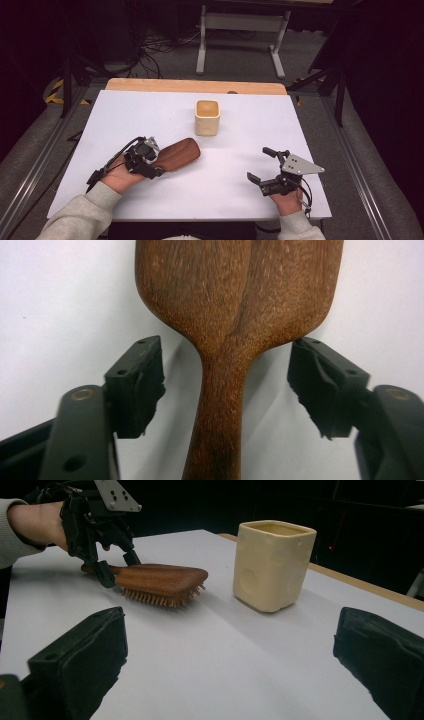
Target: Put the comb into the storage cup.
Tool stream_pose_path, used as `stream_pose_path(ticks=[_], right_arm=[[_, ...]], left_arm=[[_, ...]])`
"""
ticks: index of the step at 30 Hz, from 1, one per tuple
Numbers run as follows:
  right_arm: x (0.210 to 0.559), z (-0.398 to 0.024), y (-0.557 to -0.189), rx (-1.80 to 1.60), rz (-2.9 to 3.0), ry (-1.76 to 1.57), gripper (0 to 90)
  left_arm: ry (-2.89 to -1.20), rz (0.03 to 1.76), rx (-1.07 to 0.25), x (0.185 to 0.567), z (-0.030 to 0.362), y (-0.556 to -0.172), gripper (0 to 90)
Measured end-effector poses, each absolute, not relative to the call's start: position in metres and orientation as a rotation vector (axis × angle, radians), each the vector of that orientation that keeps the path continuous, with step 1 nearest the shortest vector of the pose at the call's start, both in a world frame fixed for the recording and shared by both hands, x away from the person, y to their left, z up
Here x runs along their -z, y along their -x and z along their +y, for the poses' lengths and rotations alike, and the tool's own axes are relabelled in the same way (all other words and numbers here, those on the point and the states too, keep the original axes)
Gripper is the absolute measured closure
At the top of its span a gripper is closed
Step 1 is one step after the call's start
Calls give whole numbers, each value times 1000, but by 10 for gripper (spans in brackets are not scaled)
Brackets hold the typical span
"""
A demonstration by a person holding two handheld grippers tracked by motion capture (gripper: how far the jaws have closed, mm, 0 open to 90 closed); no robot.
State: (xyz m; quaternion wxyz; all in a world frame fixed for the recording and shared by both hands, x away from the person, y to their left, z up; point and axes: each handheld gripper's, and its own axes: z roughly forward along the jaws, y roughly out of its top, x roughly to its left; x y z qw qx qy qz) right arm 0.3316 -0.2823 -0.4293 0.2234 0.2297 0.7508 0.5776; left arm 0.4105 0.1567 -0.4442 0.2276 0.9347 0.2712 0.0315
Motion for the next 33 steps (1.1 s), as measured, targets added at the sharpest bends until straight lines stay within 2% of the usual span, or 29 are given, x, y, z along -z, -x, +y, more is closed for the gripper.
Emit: stream_pose_path(ticks=[3, 9, 13, 16, 26, 33], right_arm=[[429, -282, -332, -1593, 2072, -634, 16], [430, -282, -332, -1593, 2075, -634, 16], [430, -282, -332, -1594, 2076, -633, 17], [430, -282, -332, -1594, 2077, -633, 17], [430, -280, -332, -1591, 2081, -635, 17], [426, -279, -333, -1584, 2084, -635, 20]], left_arm=[[-2577, 749, -85, 445, 156, -411, 363], [-2622, 716, -127, 446, 153, -409, 492], [-2633, 702, -134, 445, 153, -408, 647], [-2643, 685, -137, 445, 152, -407, 698], [-2644, 671, -165, 444, 152, -404, 727], [-2579, 665, -216, 442, 157, -394, 727]])
